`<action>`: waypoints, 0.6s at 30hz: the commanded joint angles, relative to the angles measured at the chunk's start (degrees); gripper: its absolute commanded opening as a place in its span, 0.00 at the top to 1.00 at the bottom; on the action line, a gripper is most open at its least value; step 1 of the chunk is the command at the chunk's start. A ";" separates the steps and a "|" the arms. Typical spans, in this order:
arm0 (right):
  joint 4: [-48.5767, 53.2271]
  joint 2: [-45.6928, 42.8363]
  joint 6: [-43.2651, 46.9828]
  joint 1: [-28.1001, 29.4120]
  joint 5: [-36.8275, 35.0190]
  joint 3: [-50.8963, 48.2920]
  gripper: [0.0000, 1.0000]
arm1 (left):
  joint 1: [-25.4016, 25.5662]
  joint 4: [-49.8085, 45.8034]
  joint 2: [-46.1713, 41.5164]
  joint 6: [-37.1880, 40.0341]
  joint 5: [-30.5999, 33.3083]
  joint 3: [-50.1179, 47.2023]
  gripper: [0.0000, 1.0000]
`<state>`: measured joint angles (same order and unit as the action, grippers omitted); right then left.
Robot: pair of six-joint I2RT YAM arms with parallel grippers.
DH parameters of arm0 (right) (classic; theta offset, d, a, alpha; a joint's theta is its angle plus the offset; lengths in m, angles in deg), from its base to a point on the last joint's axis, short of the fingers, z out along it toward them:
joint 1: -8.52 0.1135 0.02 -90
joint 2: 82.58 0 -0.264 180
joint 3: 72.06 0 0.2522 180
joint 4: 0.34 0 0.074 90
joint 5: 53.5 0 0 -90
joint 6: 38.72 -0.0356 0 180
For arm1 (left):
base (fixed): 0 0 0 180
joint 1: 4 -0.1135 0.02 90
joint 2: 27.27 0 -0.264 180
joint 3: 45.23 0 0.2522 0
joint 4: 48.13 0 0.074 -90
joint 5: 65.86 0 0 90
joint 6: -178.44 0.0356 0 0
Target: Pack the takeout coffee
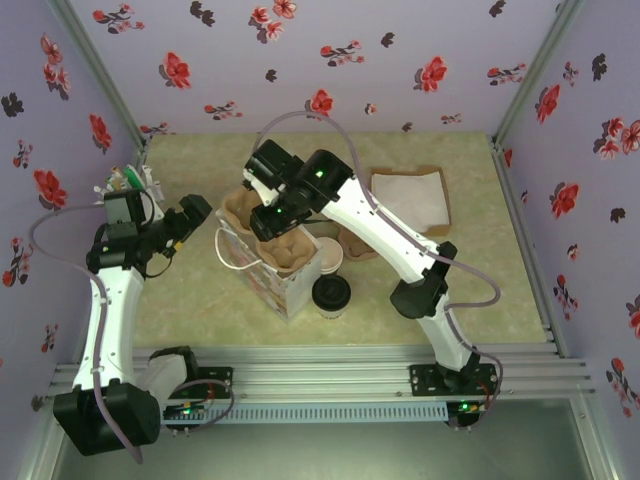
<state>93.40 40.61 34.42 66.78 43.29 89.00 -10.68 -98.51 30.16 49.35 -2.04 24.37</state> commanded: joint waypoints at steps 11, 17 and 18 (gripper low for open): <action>2.32 2.58 1.04 1.15 -3.70 2.77 0.62 | -1.18 1.55 -1.00 -0.02 -0.44 -1.61 0.01; 2.65 3.93 0.87 1.39 -4.15 3.60 0.62 | -1.21 1.55 -1.05 0.02 -0.45 -1.61 0.01; 2.55 4.00 0.87 1.40 -4.15 3.67 0.62 | -1.23 1.59 -1.07 0.02 -0.39 -1.61 0.01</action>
<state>94.56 43.78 34.40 67.53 40.66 90.53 -11.20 -97.92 30.12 49.35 -2.04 23.49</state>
